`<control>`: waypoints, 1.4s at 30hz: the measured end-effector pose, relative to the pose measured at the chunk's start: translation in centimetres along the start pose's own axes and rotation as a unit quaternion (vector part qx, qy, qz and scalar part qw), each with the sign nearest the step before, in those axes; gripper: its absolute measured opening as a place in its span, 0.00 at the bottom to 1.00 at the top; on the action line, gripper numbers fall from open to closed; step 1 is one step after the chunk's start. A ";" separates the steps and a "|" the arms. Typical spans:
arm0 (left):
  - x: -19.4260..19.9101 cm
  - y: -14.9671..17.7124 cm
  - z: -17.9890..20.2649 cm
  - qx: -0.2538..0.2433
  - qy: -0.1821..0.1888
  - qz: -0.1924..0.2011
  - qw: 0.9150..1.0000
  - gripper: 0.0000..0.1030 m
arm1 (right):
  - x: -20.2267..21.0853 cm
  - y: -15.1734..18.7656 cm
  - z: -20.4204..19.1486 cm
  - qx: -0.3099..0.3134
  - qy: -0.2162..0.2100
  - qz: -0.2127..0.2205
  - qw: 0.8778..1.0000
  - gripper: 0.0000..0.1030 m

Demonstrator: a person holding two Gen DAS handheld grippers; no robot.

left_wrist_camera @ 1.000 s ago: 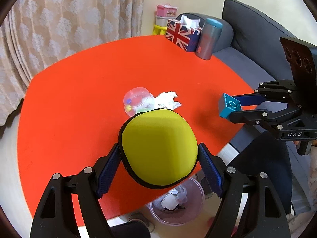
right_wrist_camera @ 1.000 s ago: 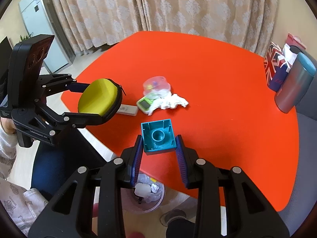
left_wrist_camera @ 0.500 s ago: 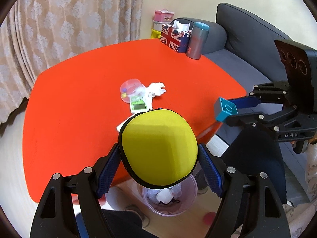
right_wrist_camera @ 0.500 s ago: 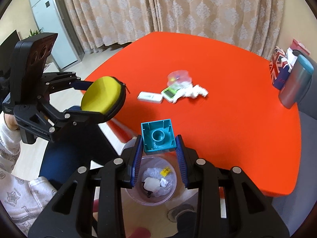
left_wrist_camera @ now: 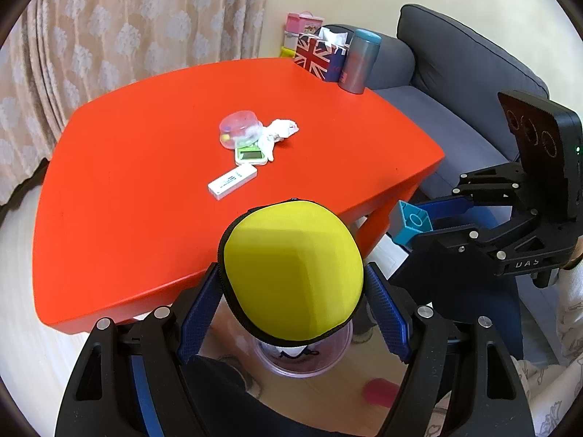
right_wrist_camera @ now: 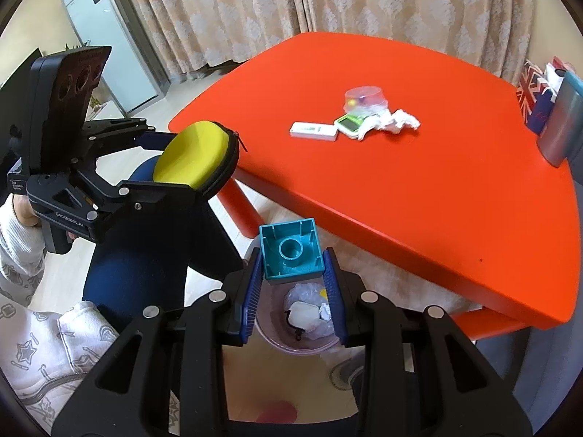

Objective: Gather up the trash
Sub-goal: 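Carry both items over the bin and open the right gripper to drop the teal block, then lower the yellow zip case into the bin and open the left gripper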

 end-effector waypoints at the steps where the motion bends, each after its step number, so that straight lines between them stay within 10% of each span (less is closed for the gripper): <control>1: 0.0 0.1 0.0 0.000 0.000 0.000 1.000 0.72 | -0.2 0.1 -0.1 0.000 -0.003 0.000 1.000 0.32; 7: 0.0 0.2 0.0 0.001 0.000 -0.001 1.000 0.72 | -0.6 0.1 0.0 0.001 0.000 -0.001 1.000 0.38; 12: 0.0 0.2 0.0 0.001 0.000 -0.001 1.000 0.72 | -0.2 0.1 0.7 -0.014 0.014 0.010 1.000 0.85; 15: -0.1 0.2 0.0 0.000 0.001 -0.002 1.000 0.72 | 0.1 0.1 1.2 -0.025 0.024 0.015 0.999 0.94; 42: -1.0 0.6 1.3 -0.016 0.013 -0.023 1.000 0.72 | 1.0 0.6 2.8 -0.052 0.060 0.011 0.997 0.97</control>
Point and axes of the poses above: each gripper's, at about its wrist camera, not at the fingertips, and x roughly against the way its jaws point, z to its right, y to its underside, the point moved 5 cm from there along -x, roughly the way its jaws point, and after that the axes turned 13 degrees about x, right-handed, at the moved point
